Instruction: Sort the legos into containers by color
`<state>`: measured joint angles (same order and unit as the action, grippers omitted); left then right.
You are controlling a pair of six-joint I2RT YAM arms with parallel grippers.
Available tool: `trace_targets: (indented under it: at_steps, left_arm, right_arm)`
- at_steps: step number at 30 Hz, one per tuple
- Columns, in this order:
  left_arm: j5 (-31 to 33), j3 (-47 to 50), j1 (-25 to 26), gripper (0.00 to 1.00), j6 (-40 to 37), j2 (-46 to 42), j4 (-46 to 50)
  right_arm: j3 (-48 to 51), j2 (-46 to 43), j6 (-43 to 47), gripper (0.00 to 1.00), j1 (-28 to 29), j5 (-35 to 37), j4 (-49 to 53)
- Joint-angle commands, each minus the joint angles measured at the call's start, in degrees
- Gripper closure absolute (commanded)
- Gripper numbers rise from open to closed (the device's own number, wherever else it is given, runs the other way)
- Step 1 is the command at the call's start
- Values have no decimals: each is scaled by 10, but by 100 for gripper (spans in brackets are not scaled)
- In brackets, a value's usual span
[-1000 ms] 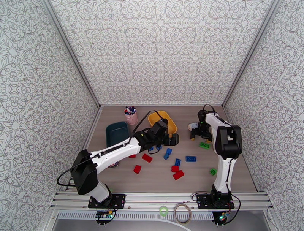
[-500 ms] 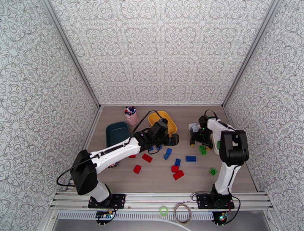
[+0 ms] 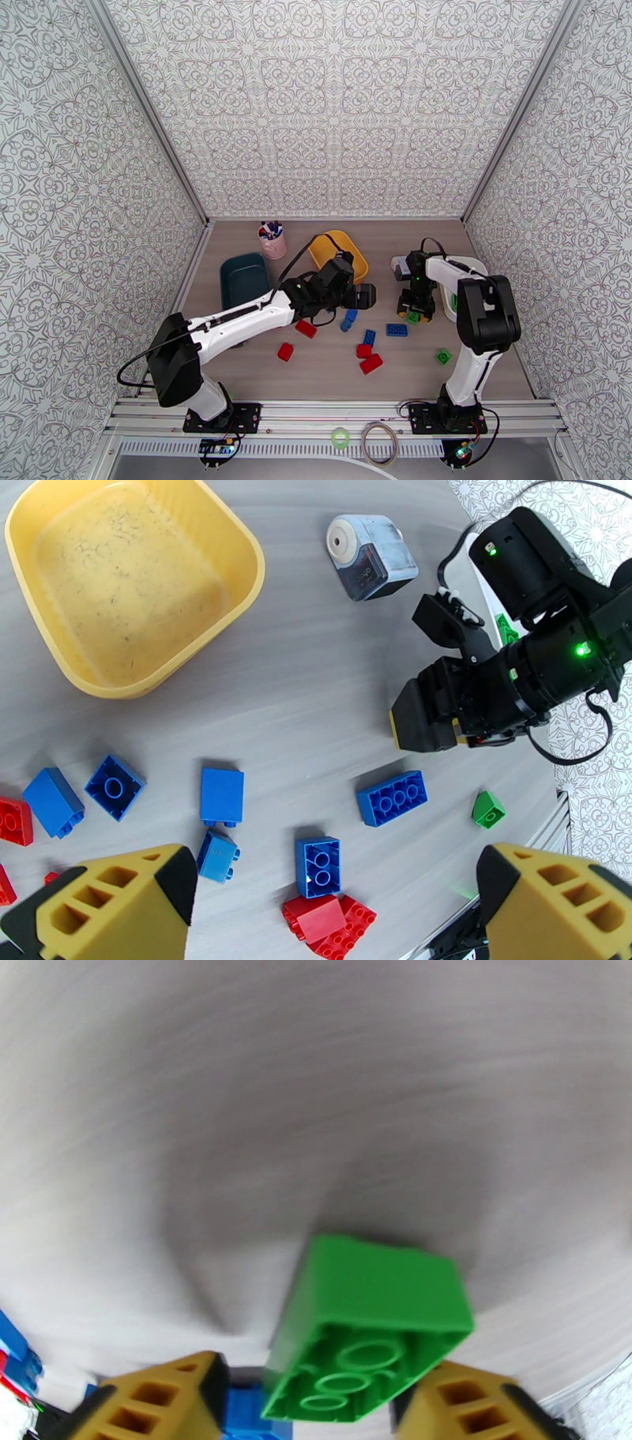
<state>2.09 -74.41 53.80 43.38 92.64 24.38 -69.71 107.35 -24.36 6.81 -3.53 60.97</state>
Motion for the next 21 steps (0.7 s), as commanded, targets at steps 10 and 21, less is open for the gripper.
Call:
trace_targets:
  at_steps: [10,21]
  left_arm:
    - [-65,-93,15,1,-40,82,50]
    - [-100,-316,54,1,-133,229,108]
  right_arm:
    - [-26,-106,-28,75,-15,50,3]
    - [-92,-156,26,82,-150,123,50]
